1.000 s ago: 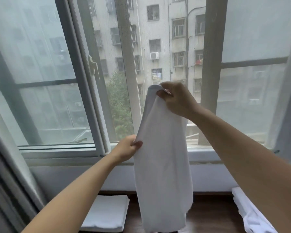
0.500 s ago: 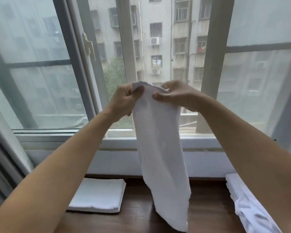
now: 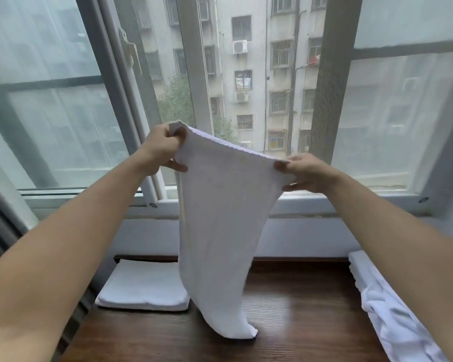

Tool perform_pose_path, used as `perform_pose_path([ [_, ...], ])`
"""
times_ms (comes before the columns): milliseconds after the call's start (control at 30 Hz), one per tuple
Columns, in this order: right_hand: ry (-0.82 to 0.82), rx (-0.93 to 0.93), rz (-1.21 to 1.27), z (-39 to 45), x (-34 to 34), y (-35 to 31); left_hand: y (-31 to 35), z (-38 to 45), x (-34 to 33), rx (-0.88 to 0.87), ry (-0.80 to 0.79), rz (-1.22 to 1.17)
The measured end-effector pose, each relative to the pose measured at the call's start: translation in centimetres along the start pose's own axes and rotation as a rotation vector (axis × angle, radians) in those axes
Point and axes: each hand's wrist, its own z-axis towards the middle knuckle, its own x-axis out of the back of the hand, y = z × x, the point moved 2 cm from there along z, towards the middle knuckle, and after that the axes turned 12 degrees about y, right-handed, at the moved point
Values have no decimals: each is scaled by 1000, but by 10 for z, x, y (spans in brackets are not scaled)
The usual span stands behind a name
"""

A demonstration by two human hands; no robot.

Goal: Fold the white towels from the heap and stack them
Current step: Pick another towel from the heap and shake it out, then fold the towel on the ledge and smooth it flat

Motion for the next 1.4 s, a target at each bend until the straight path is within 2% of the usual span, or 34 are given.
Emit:
perform_pose_path([
  [67, 106, 18, 161, 9, 1, -11, -5, 6, 0, 72, 28, -22],
  [167, 224, 97, 244, 21, 0, -37, -4, 22, -4, 138, 85, -122],
  [400, 433, 444, 329, 12, 16, -114, 33, 51, 10, -35, 187, -373],
  [467, 477, 511, 316, 2, 22, -130, 45, 47, 20, -80, 161, -410],
  [600, 530, 567, 178, -21, 29, -138, 50, 25, 39, -108, 33, -306],
  [800, 391, 470, -85, -57, 34, -74, -1, -37, 42, 7, -73, -219],
  [1067, 164, 245, -68, -131, 24, 73, -106, -150, 28, 57, -245, -41],
  [1267, 85, 149, -151, -152, 19, 105, -135, -179, 25, 224, -514, -73],
  [1400, 47, 30, -227, -138, 8, 127, -155, -168, 1, 261, -600, 22],
])
